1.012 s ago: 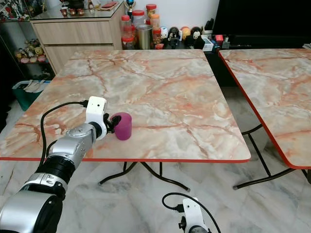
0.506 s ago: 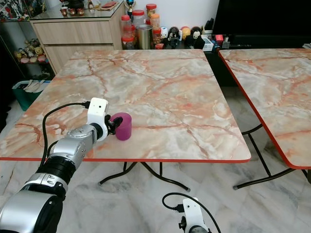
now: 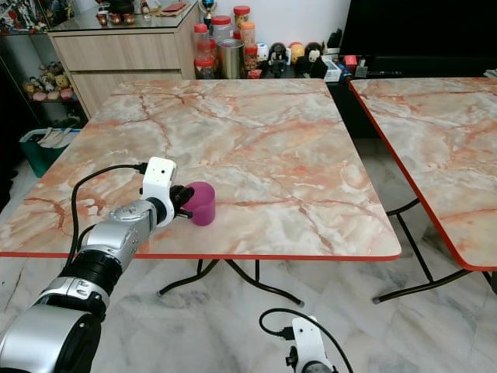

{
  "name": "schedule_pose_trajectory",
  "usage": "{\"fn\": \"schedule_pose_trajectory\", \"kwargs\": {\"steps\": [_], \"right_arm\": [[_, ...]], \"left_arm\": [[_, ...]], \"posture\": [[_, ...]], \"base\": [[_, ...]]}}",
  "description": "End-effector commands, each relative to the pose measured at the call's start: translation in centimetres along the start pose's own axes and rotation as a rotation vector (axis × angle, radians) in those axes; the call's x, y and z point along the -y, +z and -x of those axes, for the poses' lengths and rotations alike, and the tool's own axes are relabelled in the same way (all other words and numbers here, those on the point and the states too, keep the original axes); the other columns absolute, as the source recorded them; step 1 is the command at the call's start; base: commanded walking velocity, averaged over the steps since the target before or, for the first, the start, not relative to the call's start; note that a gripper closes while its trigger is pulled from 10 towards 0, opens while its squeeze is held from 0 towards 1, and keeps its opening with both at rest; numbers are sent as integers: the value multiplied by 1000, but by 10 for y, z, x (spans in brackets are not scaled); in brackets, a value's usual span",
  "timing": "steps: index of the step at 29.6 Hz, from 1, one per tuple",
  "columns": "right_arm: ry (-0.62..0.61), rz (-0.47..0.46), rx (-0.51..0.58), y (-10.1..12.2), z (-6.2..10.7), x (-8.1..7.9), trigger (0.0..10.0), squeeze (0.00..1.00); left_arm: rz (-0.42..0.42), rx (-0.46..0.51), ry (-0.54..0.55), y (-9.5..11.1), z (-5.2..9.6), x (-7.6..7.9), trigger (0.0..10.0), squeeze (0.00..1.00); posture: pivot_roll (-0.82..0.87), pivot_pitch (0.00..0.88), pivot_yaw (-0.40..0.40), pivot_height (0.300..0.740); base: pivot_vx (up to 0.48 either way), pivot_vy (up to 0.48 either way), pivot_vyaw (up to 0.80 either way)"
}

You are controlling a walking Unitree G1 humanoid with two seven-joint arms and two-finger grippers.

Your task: Setting the table

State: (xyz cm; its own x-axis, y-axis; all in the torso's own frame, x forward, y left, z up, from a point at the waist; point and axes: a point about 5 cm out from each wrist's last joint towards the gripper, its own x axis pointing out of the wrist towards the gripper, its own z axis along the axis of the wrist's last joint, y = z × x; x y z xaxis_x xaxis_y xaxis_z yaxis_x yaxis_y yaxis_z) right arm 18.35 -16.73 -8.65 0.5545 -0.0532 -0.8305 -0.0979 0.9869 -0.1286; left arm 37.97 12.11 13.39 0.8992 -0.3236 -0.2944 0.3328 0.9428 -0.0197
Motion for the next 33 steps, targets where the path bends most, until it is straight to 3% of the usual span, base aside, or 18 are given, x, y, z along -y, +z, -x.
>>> {"fn": "schedule_pose_trajectory", "kwargs": {"steps": [1,10,17,18,19,20,23,27,30,33], "right_arm": [[-6,-2,0,2,0,0,10000,0],[-8,-7,3,3,-1,0,10000,0],[-9,-8,3,3,-1,2,10000,0],[-11,-8,4,3,-1,3,10000,0],[-13,-7,6,3,-1,4,10000,0],[-14,-6,7,4,-1,5,10000,0],[-17,-4,11,4,-1,9,10000,0],[-17,-3,18,6,-1,11,10000,0],[-14,0,24,8,-1,13,10000,0],[-6,6,29,10,-1,13,10000,0]], "left_arm": [[-26,-11,4,3,0,-2,0,0],[-2,34,36,3,4,-9,0,0],[100,150,74,4,9,-11,0,0],[135,221,82,10,12,-11,1333,0],[173,294,96,15,16,-10,6118,0],[197,352,110,20,19,-10,10000,0],[224,444,134,23,26,-7,10000,0],[254,495,185,21,32,-8,10000,0],[240,609,285,26,45,-17,10000,0],[236,643,331,31,49,-24,10000,0]], "posture": [[77,0,24,740],[78,0,21,740],[73,0,17,740],[69,0,5,740],[71,0,1,740],[71,0,-1,740],[69,0,-10,740],[59,0,-24,740],[56,0,-33,740],[60,0,-47,740]], "base": [[0,0,0],[0,0,0],[0,0,0],[0,0,0],[0,0,0],[0,0,0],[0,0,0],[0,0,0],[0,0,0],[0,-172,0]]}}
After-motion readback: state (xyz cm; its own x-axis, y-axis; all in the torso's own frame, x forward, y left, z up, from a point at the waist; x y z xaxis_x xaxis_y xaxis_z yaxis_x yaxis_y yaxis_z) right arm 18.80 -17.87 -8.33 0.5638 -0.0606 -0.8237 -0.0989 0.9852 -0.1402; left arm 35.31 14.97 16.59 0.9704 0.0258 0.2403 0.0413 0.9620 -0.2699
